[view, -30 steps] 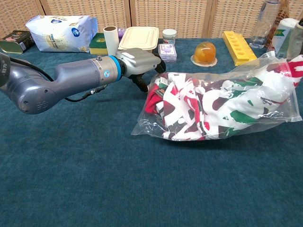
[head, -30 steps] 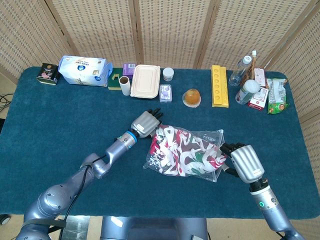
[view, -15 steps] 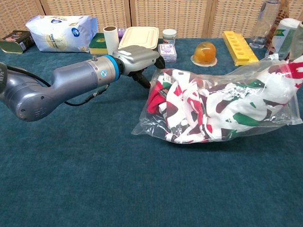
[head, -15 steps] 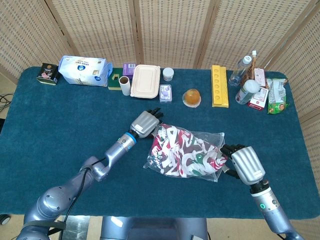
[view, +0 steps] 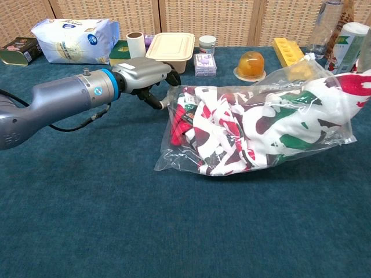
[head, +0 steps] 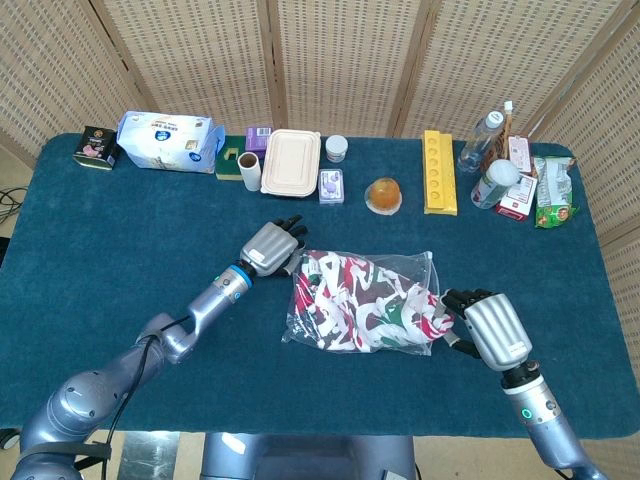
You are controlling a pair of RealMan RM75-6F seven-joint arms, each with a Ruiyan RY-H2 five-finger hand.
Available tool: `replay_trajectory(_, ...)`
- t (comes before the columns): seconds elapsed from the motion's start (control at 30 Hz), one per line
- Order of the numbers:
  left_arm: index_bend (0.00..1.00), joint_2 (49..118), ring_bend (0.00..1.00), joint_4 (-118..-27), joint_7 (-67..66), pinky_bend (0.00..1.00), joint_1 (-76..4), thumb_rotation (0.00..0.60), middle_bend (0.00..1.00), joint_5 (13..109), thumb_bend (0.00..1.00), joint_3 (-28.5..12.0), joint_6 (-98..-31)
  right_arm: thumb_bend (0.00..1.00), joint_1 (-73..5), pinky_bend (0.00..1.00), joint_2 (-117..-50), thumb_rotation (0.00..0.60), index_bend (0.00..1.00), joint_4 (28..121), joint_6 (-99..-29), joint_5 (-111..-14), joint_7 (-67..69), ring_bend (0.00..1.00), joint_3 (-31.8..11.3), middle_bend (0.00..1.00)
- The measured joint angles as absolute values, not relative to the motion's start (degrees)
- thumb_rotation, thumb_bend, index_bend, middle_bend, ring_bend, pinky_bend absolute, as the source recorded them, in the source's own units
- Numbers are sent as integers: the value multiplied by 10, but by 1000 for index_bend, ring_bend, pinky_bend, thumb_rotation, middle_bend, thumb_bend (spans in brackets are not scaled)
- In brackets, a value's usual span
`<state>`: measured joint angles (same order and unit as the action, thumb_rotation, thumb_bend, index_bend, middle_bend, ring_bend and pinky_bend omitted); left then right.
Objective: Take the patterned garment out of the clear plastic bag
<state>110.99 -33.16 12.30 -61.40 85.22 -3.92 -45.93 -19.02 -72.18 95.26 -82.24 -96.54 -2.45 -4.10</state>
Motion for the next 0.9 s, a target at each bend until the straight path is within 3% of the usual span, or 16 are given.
replay_trajectory(0.9,661,913,100,-557,96,281,-478,600,238,845,538,-10,-551,556,-179,666,-708,600,765,968,-840,-960,-47,667,-50,572)
